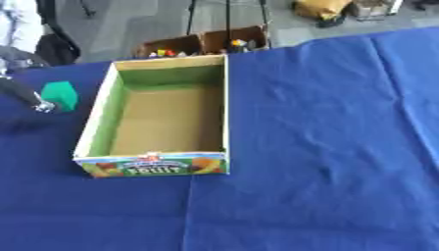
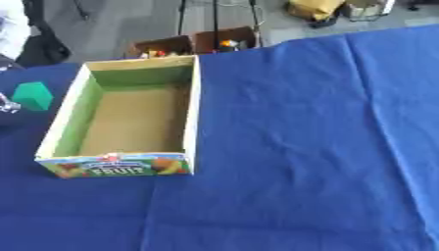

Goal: Pick up objects on the table and place them in the box.

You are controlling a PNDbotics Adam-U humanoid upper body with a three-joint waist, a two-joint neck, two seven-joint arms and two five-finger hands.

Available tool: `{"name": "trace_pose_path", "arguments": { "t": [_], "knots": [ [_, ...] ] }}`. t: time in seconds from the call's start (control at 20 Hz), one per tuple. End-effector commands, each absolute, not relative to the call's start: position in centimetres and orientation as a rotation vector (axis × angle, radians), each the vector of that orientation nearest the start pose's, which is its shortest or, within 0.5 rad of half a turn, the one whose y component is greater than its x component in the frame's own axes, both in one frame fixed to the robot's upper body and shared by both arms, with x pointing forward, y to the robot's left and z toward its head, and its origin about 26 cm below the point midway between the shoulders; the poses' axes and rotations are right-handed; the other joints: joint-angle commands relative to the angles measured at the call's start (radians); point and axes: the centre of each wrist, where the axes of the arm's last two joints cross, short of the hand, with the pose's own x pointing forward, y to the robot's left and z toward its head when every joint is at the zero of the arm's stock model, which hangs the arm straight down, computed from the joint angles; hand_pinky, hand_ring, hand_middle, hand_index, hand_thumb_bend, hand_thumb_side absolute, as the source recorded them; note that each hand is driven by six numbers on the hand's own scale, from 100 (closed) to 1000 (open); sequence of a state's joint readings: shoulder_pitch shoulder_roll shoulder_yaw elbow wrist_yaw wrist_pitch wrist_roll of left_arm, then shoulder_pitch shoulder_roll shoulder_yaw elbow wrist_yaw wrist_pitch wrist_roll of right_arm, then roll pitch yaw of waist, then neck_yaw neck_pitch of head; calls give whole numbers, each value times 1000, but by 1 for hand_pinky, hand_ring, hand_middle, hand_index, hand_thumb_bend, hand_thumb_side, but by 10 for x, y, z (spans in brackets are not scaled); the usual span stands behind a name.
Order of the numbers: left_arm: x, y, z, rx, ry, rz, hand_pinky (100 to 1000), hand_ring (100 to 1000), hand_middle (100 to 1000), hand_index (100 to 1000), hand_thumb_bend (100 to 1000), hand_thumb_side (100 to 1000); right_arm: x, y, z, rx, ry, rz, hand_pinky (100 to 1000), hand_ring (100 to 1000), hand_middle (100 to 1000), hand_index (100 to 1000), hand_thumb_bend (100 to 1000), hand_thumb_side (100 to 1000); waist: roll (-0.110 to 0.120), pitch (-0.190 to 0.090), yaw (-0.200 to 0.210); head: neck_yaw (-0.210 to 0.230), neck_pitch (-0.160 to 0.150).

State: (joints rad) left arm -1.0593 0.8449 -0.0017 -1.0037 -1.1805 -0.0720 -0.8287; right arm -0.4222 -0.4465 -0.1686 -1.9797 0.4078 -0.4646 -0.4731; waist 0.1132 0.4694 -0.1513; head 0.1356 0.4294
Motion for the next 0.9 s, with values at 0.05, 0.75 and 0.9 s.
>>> {"name": "trace_pose_path", "arguments": {
  "t": [0.05, 0.75, 0.9],
  "knots": [
    [408, 429, 391, 1376, -719, -1303, 984, 962, 1000, 1000, 415, 515, 299, -310, 271, 949, 2997, -183, 729, 685, 538, 760, 100, 741, -1, -18, -1, 5, -15],
    [410, 432, 391, 1380, -704, -1294, 983, 965, 1000, 1000, 306, 474, 299, -310, 277, 937, 2981, -188, 731, 682, 529, 756, 100, 741, 13, 19, -23, 17, -43],
    [410, 434, 391, 1357, -696, -1288, 982, 965, 1000, 1000, 285, 469, 299, -311, 277, 934, 2982, -183, 730, 679, 528, 755, 100, 740, 15, 25, -22, 22, -48]
  ]
}}
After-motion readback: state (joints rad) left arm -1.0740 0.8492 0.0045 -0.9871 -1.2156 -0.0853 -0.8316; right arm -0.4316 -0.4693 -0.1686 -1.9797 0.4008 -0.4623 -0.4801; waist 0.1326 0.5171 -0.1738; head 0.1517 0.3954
